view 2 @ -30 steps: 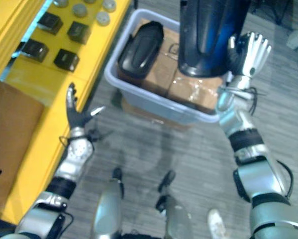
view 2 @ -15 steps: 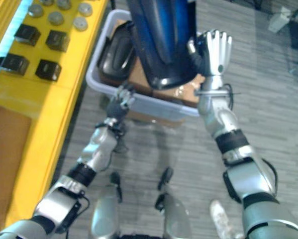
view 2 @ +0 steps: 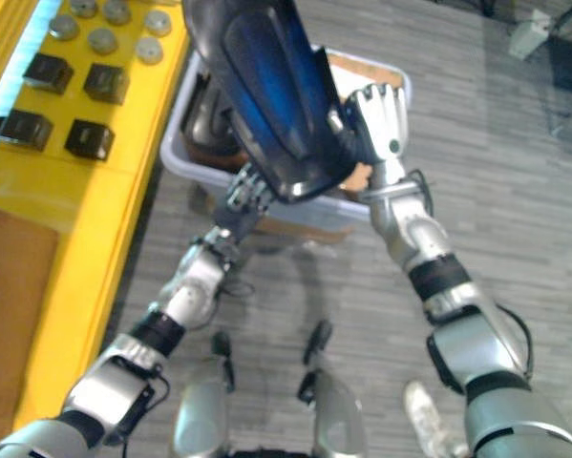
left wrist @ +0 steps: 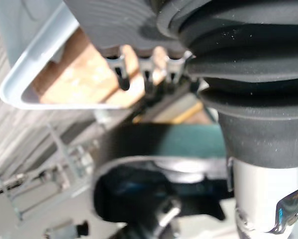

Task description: Walk over and take plastic housings, then place them on the shelf

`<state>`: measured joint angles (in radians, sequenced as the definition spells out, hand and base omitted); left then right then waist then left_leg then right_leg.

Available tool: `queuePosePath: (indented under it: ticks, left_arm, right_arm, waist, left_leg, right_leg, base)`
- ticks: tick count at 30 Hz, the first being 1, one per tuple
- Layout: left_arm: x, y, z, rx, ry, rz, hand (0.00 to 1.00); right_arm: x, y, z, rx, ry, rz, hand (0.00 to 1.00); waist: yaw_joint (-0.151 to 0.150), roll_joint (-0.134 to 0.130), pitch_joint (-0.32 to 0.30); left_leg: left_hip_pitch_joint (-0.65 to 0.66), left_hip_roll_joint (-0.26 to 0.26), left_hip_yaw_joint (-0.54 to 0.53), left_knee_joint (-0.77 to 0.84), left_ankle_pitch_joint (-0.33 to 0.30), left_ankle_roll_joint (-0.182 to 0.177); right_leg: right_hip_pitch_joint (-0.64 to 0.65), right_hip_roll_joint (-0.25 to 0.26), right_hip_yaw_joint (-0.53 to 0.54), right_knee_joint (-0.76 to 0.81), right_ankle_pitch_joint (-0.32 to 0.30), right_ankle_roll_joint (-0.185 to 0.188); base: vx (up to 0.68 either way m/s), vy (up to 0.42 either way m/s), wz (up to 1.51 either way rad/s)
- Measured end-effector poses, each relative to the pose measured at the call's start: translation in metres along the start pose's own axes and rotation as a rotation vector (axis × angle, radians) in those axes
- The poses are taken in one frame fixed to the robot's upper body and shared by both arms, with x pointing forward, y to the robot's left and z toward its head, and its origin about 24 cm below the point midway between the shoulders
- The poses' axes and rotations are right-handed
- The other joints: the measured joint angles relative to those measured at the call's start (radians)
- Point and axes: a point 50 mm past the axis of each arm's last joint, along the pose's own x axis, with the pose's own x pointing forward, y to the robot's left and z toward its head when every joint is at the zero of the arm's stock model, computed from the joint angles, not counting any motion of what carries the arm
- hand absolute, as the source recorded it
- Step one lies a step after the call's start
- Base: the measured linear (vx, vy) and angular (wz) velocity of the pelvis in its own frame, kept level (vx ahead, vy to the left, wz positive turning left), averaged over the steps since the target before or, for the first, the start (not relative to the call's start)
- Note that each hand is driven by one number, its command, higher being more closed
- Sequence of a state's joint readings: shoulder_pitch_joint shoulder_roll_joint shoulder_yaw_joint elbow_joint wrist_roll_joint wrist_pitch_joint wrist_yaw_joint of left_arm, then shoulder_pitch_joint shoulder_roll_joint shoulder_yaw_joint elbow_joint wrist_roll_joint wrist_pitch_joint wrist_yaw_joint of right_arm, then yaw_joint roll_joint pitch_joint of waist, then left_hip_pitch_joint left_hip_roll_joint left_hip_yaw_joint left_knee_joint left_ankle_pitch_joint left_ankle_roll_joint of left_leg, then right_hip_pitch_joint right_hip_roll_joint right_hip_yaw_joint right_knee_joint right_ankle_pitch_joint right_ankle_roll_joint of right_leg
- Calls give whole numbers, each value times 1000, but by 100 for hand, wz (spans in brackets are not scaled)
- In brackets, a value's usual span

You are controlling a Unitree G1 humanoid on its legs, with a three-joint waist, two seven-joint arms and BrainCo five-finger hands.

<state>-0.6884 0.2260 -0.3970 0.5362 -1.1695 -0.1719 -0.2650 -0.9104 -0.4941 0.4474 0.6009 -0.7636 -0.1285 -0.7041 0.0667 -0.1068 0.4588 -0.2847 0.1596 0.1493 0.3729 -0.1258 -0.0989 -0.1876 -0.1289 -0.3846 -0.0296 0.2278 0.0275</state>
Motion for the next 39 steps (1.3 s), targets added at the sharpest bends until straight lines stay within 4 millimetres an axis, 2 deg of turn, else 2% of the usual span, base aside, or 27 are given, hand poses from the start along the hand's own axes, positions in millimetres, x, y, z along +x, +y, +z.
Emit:
queuePosePath:
  ticks: [8,13,14,26,31,36,37,39]
  left_arm:
    - [1,1,-1,126,24,80,0]
    - [0,4,-2,254,45,165,0]
    - [0,5,-2,275,52,181,100]
    - [-3,10,-12,525,152,332,100]
    - [-10,16,-20,437,175,363,100]
    - [-33,30,-45,297,241,427,100]
    - [-39,32,-49,250,236,439,100]
    - [-43,32,-51,201,206,431,100]
  right_arm:
    - [-33,25,13,61,-47,129,100]
    - [-42,29,12,68,-31,151,100]
    - [-43,30,12,72,-29,153,100]
    - [-60,35,18,127,13,157,100]
    - [-68,35,32,198,10,129,100]
    - [-91,48,46,263,34,192,100]
    - [-95,49,50,279,30,193,0]
    - [-97,47,57,328,33,167,0]
  waist:
    - [1,8,-4]
    - [2,8,-4]
    - [2,8,-4]
    - [4,8,-4]
    - [0,9,-7]
    - [-2,13,-95]
    - [-2,15,-111]
    - [-2,15,-112]
  left_leg:
    - [6,0,0,-14,0,0]
    - [6,-1,0,-13,0,-1]
    - [6,-1,0,-14,0,-1]
    - [14,0,-1,-15,0,-1]
    - [42,-2,0,-28,0,-1]
    - [60,-6,6,-60,3,-6]
    - [72,-7,13,-70,3,-7]
    - [107,-9,20,-85,4,-7]
  right_leg:
    - [7,3,-1,-10,-1,0]
    - [7,3,-1,-12,-1,-1]
    - [7,3,-1,-12,-1,-1]
    - [17,5,1,-16,0,-1]
    - [48,8,-1,-35,1,0]
    - [51,8,1,-49,3,1]
    - [56,7,5,-49,3,1]
    - [80,6,8,-50,2,1]
  base:
    - [-10,65,1]
    - [13,91,1]
    - [4,64,0]
    - [-18,77,0]
    - [4,73,1]
    - [45,82,-2]
    - [64,87,-10]
    - [36,79,-7]
